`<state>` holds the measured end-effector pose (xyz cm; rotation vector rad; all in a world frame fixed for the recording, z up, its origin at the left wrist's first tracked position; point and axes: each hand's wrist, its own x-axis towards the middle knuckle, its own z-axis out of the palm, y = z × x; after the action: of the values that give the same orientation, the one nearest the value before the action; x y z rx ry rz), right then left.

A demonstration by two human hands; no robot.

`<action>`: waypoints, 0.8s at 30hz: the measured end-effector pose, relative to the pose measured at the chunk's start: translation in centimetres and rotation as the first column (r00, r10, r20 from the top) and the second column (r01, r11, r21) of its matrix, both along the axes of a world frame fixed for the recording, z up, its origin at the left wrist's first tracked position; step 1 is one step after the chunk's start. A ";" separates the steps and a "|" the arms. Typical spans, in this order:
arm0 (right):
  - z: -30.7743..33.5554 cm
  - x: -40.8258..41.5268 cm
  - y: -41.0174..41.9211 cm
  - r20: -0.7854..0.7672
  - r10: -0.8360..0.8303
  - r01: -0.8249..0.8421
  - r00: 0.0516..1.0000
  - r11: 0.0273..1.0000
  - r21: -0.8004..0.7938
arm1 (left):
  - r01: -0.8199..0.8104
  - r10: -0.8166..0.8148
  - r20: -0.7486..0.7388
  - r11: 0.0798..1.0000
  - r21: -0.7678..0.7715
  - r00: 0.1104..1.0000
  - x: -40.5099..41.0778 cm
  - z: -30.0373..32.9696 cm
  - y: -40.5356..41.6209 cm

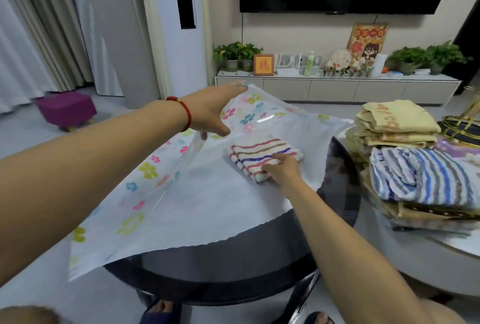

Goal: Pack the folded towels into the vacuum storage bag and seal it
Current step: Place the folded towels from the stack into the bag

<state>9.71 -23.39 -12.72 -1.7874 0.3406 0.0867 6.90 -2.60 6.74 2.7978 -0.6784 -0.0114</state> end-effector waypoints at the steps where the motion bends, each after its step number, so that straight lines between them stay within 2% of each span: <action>1: -0.3 0.5 0.3 0.004 -0.033 0.033 0.999 0.999 0.021 | 0.011 -0.011 -0.003 1.000 0.005 1.000 0.0 0.0 0.0; 4: -0.5 2.1 1.4 0.068 -0.070 0.071 0.995 0.997 -0.012 | 0.058 -0.057 -0.016 0.998 0.008 0.998 -0.1 0.1 0.3; 7: -0.5 4.6 3.1 0.102 -0.093 0.091 0.990 0.996 0.020 | 0.105 -0.105 -0.035 0.994 0.000 0.994 0.0 0.1 0.7; 10: 0.1 7.9 4.7 0.110 -0.054 0.051 0.993 0.998 0.028 | 0.142 -0.141 -0.035 0.990 0.007 0.989 0.2 0.1 1.3; 13: 0.7 10.2 5.1 0.106 0.025 -0.010 0.994 0.990 -0.138 | 0.137 -0.137 -0.020 0.990 0.015 0.990 0.5 0.2 1.8; 14: 0.7 10.3 5.2 0.092 0.032 -0.007 0.995 0.964 -0.264 | 0.130 -0.130 -0.018 0.991 0.019 0.991 0.6 0.3 1.9; 15: 0.6 10.0 5.5 0.094 0.020 0.023 0.995 0.897 -0.440 | 0.126 -0.126 -0.018 0.992 0.021 0.992 0.6 0.4 2.0; 16: 0.0 9.5 5.9 0.132 0.015 0.069 0.991 0.789 -0.611 | 0.126 -0.126 -0.017 0.992 0.020 0.992 0.7 0.5 2.0; 18: -1.6 8.1 6.7 0.245 0.112 0.130 0.963 0.601 -0.789 | 0.134 -0.134 -0.018 0.991 0.013 0.991 0.9 0.4 2.1; 19: -2.3 7.7 7.1 0.231 0.186 0.095 0.955 0.546 -0.833 | 0.136 -0.136 -0.020 0.991 0.010 0.991 1.0 0.3 2.1; 21: -2.9 8.3 7.3 0.098 0.254 -0.039 0.962 0.488 -0.872 | 0.139 -0.139 -0.020 0.990 0.009 0.990 1.0 0.1 2.1; 24: -2.1 11.1 7.0 -0.040 0.247 -0.170 0.968 0.534 -0.828 | 0.148 -0.148 -0.019 0.989 0.023 0.989 1.0 -0.3 2.2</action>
<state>20.85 -16.38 -14.77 -2.7882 0.0834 0.0141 7.86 -0.41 6.49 2.7600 -0.8859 -0.0717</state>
